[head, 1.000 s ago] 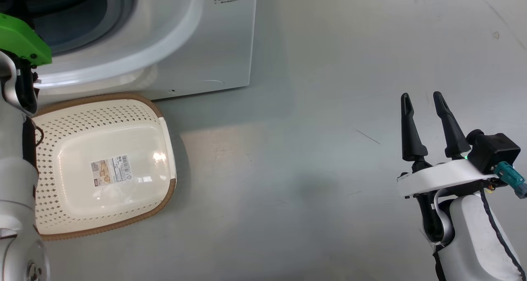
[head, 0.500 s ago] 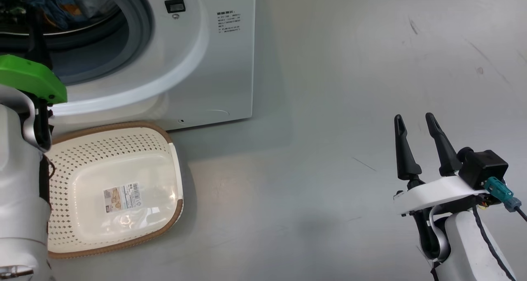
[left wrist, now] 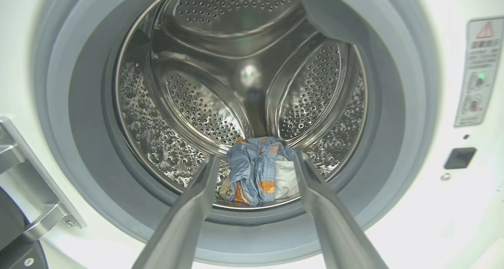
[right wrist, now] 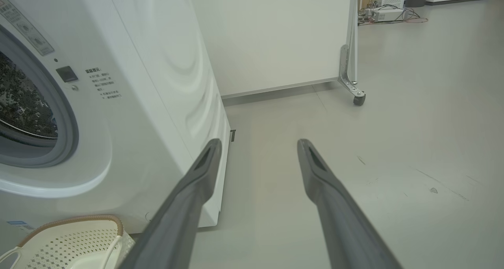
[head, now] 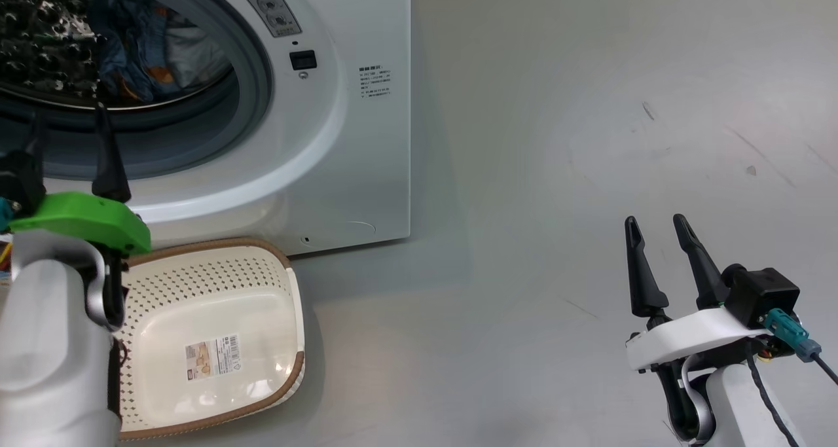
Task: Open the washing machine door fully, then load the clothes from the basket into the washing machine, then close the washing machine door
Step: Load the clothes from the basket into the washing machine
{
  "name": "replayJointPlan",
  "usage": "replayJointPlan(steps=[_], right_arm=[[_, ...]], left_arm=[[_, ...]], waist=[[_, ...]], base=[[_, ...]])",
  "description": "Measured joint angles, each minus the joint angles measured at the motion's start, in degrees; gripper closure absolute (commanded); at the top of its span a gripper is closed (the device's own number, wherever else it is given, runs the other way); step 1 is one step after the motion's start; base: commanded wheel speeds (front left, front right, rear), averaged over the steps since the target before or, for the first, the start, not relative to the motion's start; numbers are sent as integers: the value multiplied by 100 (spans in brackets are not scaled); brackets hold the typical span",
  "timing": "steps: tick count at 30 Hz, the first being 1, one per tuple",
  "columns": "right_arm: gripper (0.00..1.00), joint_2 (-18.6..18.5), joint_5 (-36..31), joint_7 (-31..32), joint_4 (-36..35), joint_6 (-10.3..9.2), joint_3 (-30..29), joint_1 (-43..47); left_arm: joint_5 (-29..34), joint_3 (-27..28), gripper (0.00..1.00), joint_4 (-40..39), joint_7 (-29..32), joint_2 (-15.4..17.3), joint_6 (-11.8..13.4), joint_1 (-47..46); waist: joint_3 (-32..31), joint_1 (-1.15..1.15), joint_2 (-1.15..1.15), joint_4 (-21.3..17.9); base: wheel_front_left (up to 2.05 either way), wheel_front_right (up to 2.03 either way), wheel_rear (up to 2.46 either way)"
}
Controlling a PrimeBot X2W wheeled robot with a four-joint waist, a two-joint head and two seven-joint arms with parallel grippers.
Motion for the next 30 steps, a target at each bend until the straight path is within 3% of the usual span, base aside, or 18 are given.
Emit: replayJointPlan(steps=[16, 30], right_arm=[[0, -13, -35, 0, -13, 0, 136, 279], [0, -88, -100, 0, -40, 0, 26, 463]], left_arm=[[109, 92, 0, -1045, 1, -199, 8, 1868], [220, 242, 0, -1797, 1, -416, 58, 2845]], waist=[[-651, 0, 0, 57], [-901, 0, 0, 93]], base=[[0, 0, 0], [0, 0, 0]])
